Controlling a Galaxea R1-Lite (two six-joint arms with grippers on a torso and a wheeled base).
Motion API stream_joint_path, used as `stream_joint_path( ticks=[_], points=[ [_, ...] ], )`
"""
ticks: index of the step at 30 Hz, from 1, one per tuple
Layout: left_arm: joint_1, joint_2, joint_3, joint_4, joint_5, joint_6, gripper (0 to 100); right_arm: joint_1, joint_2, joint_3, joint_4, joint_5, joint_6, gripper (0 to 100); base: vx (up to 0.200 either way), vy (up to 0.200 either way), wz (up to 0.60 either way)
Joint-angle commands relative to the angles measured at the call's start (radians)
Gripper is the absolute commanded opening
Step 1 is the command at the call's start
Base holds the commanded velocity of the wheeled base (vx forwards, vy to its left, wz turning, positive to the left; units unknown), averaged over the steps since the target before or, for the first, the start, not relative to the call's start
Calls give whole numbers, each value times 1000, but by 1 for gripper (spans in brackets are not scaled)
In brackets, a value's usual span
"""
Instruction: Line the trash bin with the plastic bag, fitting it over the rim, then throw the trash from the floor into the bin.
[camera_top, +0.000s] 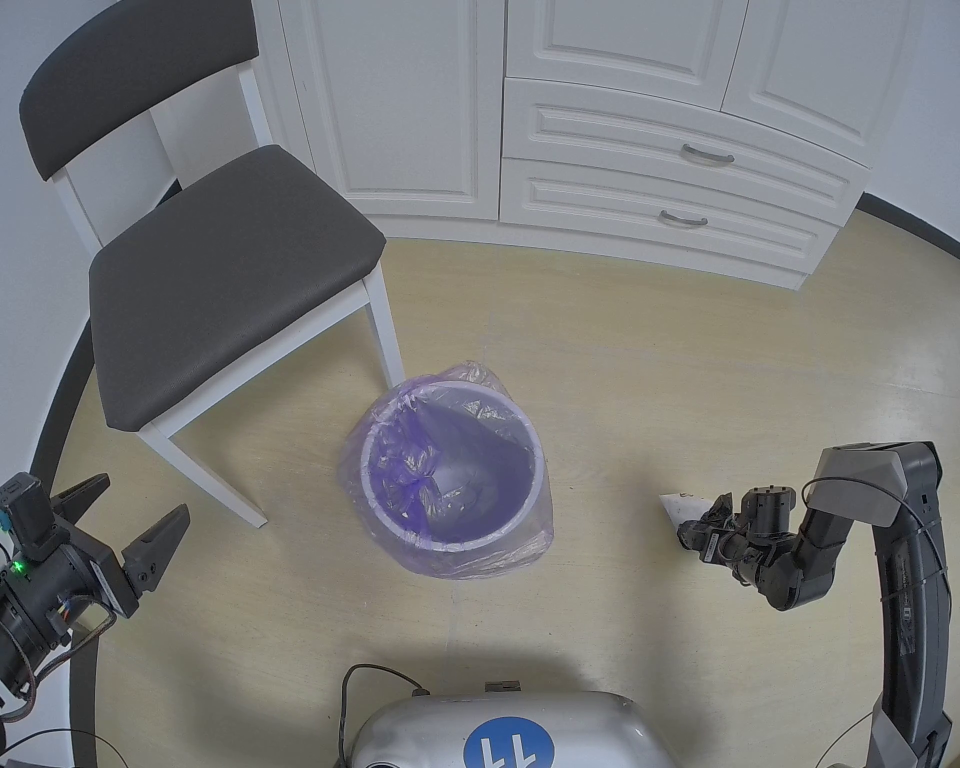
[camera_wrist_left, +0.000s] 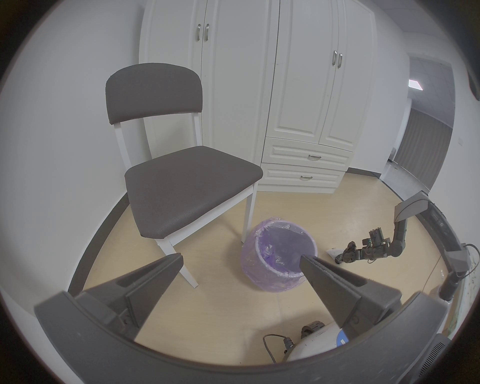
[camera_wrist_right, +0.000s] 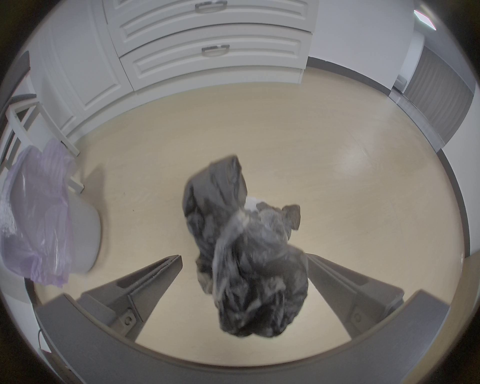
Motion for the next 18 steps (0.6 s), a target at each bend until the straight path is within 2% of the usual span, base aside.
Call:
stream_joint_path(
  ticks=[1,14,15,18],
  points=[
    [0,2,1,-1,1,0,100,-1,-18,-10,2,0,1,100,0,0,0],
    [0,0,1,-4,1,2,100,-1,-10,-29,-6,2,21,100,0,0,0],
    [0,0,1,-4,1,2,100,-1,-10,-29,-7,2,21,0,0,0,0],
    [0,0,1,-8,1,2,100,-1,-9,-33,-7,0,23,0,0,0,0]
  ],
)
